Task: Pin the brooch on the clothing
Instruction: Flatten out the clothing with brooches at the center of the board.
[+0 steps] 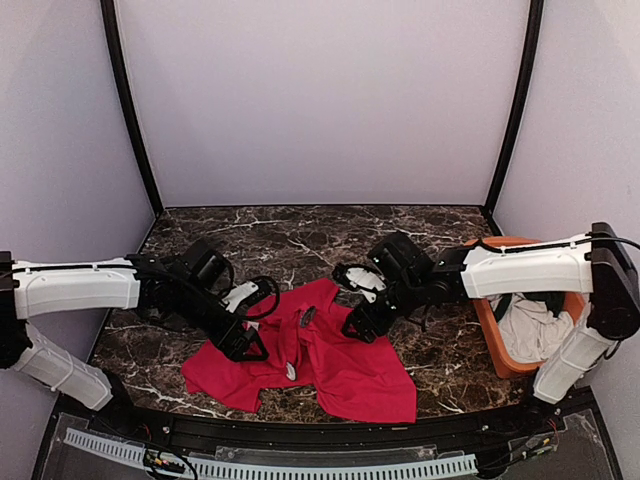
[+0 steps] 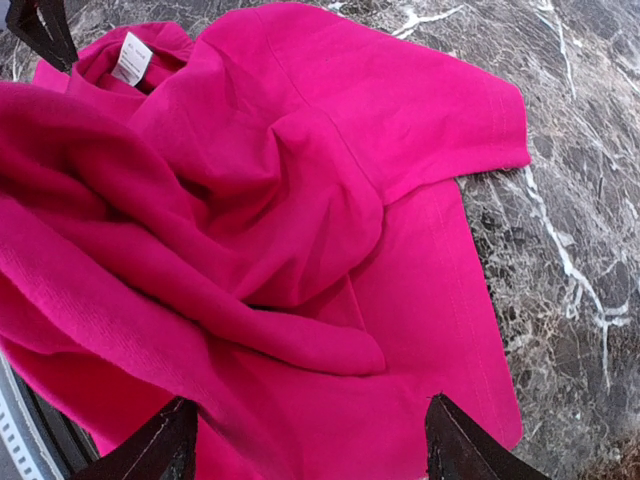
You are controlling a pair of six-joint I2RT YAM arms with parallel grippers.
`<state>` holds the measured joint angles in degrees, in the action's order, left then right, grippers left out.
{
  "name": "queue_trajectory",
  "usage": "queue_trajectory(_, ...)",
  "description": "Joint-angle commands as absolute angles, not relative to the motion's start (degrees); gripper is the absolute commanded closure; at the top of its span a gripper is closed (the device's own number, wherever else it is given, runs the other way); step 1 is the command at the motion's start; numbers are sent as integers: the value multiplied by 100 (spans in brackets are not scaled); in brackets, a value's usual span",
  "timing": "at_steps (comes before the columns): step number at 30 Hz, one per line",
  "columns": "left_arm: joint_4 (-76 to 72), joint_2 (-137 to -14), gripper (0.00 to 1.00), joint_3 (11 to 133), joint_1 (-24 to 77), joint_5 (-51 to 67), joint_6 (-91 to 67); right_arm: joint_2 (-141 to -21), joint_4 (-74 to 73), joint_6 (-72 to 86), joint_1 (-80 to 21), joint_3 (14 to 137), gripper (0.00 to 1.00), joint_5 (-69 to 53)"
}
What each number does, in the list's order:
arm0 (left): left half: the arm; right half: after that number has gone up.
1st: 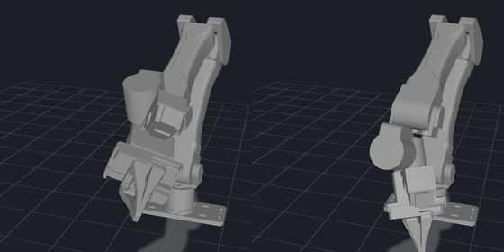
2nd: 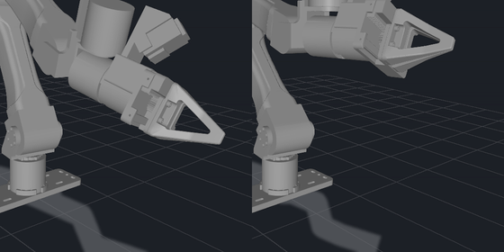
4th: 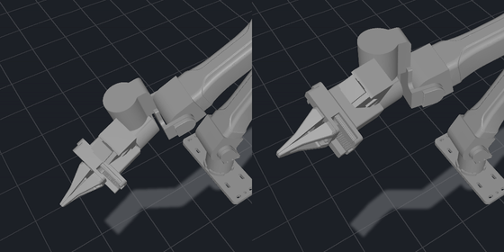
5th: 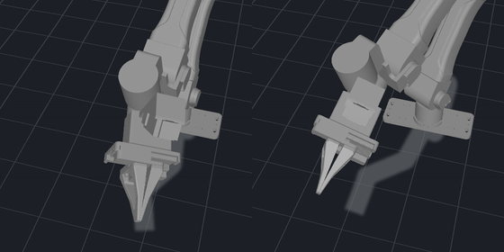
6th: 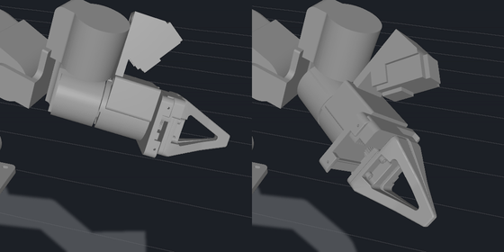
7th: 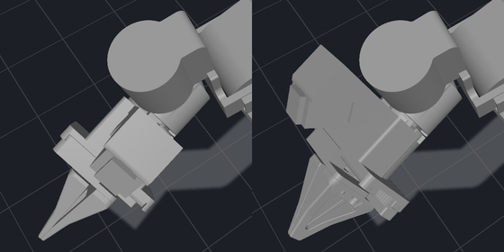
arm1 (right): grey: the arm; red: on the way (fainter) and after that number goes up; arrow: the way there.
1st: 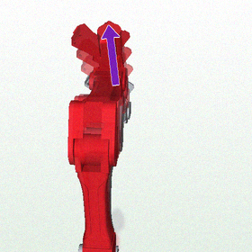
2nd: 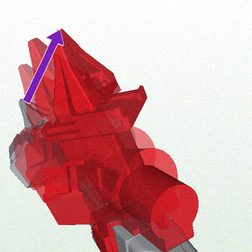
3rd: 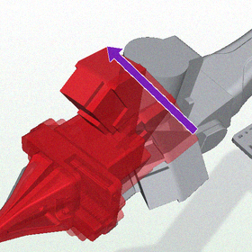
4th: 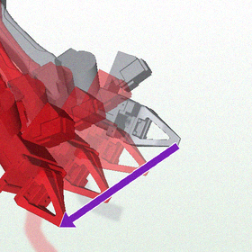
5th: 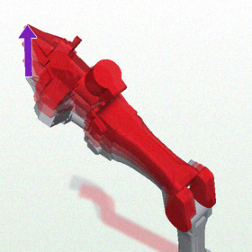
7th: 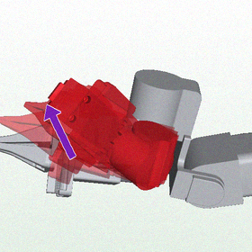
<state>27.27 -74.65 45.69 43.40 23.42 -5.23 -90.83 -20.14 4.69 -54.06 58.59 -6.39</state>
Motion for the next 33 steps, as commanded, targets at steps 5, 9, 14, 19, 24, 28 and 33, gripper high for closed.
queue_trajectory(5, 2752, -8163, 1, 5075, 4314, 1968, -37, -9435, -1635, -66, -5441, 6125, 28, -500)
queue_trajectory(9, 2870, -8489, 1, 5235, 4271, 1570, -69, -9396, -1718, -84, -5422, 6074, 33, -534)
queue_trajectory(14, 2556, -8201, 1, 5007, 3929, 1605, -210, -8844, -1658, -8, -5414, 5662, 34, -816)
queue_trajectory(19, 2822, -8641, 1, 5131, 3850, 1770, -64, -8758, -1726, -50, -5415, 5565, 34, -1008)
queue_trajectory(24, 2914, -9162, 2, 5209, 3850, 2083, 44, -9242, -1810, -5, -5418, 5713, 35, -624)
queue_trajectory(28, 3110, -9561, 29, 5428, 3846, 2255, 229, -9626, -2033, 210, -5344, 5941, 45, -293)
queue_trajectory(33, 3230, -9653, 95, 5549, 3765, 2105, 290, -9455, -2054, 469, -5137, 5859, 88, -119)
